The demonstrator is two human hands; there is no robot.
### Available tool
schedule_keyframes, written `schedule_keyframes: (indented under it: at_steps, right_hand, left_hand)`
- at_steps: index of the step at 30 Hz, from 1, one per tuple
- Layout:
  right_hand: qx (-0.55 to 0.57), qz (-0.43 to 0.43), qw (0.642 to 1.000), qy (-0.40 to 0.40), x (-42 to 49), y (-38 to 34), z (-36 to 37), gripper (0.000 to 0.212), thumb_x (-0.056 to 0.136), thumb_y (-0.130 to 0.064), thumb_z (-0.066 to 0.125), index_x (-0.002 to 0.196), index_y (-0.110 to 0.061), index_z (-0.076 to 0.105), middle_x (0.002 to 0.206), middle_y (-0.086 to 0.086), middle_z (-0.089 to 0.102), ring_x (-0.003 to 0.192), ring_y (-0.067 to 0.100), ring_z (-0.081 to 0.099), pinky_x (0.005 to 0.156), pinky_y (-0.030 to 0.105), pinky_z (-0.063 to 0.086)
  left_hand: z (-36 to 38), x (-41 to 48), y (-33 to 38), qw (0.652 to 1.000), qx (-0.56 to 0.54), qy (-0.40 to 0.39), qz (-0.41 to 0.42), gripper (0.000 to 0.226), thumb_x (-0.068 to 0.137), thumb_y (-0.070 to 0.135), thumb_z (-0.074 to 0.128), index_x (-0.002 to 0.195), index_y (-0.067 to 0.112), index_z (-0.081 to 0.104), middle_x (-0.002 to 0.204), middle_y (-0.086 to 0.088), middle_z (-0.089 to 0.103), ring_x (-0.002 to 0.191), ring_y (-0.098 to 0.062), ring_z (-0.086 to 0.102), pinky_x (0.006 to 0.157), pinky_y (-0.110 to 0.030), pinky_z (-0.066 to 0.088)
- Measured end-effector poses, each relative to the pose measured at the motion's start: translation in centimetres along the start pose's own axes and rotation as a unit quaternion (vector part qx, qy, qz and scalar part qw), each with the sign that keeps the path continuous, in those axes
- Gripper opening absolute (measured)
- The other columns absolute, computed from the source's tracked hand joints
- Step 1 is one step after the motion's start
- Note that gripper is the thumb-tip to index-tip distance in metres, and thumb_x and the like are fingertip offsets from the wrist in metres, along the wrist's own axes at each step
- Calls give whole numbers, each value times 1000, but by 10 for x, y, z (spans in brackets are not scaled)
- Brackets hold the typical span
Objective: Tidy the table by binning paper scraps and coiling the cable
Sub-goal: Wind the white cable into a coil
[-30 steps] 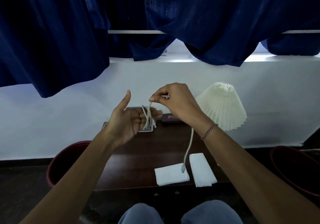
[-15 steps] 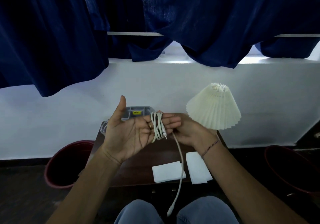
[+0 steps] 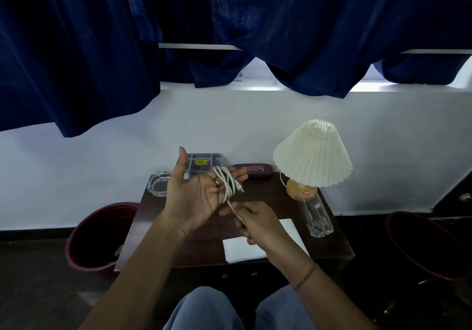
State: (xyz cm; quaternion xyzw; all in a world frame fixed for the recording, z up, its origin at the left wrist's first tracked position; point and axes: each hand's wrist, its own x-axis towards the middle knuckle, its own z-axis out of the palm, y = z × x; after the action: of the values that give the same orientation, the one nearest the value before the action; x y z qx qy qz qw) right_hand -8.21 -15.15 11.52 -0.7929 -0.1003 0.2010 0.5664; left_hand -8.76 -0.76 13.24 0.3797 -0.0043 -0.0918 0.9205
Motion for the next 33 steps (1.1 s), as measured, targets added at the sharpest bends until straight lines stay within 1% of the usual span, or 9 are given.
schedule_keyframes:
  at_steps: [6, 10, 14, 19, 23, 25, 27, 30, 33]
  right_hand:
    - [-224, -113, 967, 36, -11, -18, -18, 17, 86, -35, 58, 89, -28, 73, 83, -4, 72, 80, 12, 62, 71, 30, 46]
    - [-324, -154, 928, 100, -3, -39, -35, 20, 78, -47, 65, 87, -32, 73, 85, -4, 74, 80, 15, 64, 65, 28, 47]
    - [-355, -197, 903, 141, 12, -53, -45, 23, 66, -49, 75, 76, -29, 73, 78, -7, 72, 67, 8, 55, 52, 20, 37]
    - [-265, -146, 951, 54, 41, -53, -55, 22, 52, -42, 85, 55, -32, 66, 62, -16, 63, 66, -1, 57, 62, 22, 47]
    - [-40, -78, 995, -56, 52, -29, -53, 11, 68, -21, 80, 64, -25, 70, 62, -12, 68, 54, -6, 57, 57, 8, 44]
    - [85, -40, 992, -83, 55, -7, -45, 14, 81, -8, 66, 72, -18, 69, 57, -9, 68, 47, -2, 54, 45, 8, 42]
    - [171, -5, 981, -88, 54, 14, -35, 21, 88, 1, 53, 80, -13, 67, 57, -6, 67, 49, 1, 55, 47, 11, 43]
    - [174, 15, 983, -55, 43, 38, -12, 14, 88, -3, 56, 93, -6, 68, 62, -2, 66, 48, 0, 54, 46, 11, 42]
    - [67, -20, 998, 5, 30, 48, 9, 25, 89, 1, 54, 112, 0, 62, 74, -1, 58, 55, 4, 53, 49, 11, 45]
  left_hand:
    - [-5, 3, -2, 993, 86, 82, -6, 99, 83, 71, 16, 134, -11, 37, 133, -28, 50, 126, -31, 49, 105, -37, 38]
    - [-12, -2, -3, 992, 93, 83, -25, 98, 82, 72, 21, 131, -9, 43, 125, -29, 56, 113, -32, 59, 97, -38, 48]
    - [-12, -6, -12, 990, 118, 21, -78, 96, 76, 70, 31, 125, -9, 50, 127, -32, 54, 121, -38, 53, 111, -46, 31]
    - [-10, -12, -14, 982, 111, -79, -131, 87, 75, 69, 38, 120, -3, 59, 128, -32, 54, 126, -38, 48, 110, -42, 35]
    - [-12, -18, -11, 980, 68, -130, -133, 91, 76, 68, 36, 122, -8, 54, 127, -31, 55, 125, -39, 49, 104, -36, 44]
    - [-13, -19, -9, 984, 52, -125, -115, 90, 77, 68, 34, 122, -8, 55, 125, -30, 57, 122, -37, 53, 98, -33, 49]
    - [-14, -18, -9, 992, 22, -89, -88, 90, 78, 67, 34, 122, -9, 54, 125, -29, 57, 120, -34, 55, 94, -31, 51]
    - [-18, -14, -11, 999, -19, -20, -37, 91, 78, 65, 35, 128, -11, 45, 129, -29, 54, 121, -32, 55, 98, -35, 49]
    - [-22, -11, -15, 999, -40, 36, -8, 94, 76, 65, 37, 131, -12, 38, 130, -29, 53, 124, -32, 53, 106, -37, 41]
